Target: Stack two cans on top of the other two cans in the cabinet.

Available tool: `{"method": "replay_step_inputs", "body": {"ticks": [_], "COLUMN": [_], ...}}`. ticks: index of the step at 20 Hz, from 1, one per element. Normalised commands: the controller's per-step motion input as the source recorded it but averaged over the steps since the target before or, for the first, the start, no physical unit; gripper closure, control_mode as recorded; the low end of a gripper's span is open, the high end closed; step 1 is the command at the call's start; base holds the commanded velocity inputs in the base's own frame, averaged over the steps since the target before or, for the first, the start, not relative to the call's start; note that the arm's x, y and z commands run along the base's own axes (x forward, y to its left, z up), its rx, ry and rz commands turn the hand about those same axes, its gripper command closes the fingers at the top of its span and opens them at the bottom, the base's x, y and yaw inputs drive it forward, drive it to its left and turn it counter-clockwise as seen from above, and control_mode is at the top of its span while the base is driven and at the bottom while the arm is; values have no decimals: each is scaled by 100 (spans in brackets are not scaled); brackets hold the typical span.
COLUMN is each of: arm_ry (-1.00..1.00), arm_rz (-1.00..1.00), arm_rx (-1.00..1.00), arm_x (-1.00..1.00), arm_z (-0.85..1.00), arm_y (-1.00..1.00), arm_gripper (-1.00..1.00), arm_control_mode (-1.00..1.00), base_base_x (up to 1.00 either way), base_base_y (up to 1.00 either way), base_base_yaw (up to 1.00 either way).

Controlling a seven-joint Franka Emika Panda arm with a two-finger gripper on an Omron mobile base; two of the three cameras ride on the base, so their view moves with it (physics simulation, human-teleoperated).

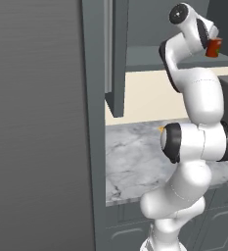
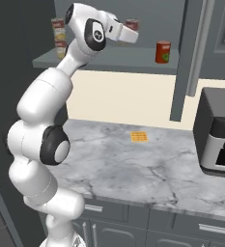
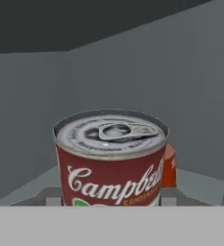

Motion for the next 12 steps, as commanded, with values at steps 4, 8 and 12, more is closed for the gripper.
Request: {"method": "replay_step_inputs", "body": {"ticks": [4, 8, 12], "arm_ry": [-6, 0, 1], "arm_rz": [-14, -8, -3], "arm_rx": [-12, -8, -7], "arm_x": [-4, -3, -11], "arm_z": [18, 22, 9], "arm_y": [-6, -18, -28], "arm_gripper": [100, 100, 100], "arm_control_mode": [-100, -100, -100], "base_base_x": [0, 0, 0], "base_base_y": [0, 0, 0], "base_base_yaw": [0, 0, 0]}}
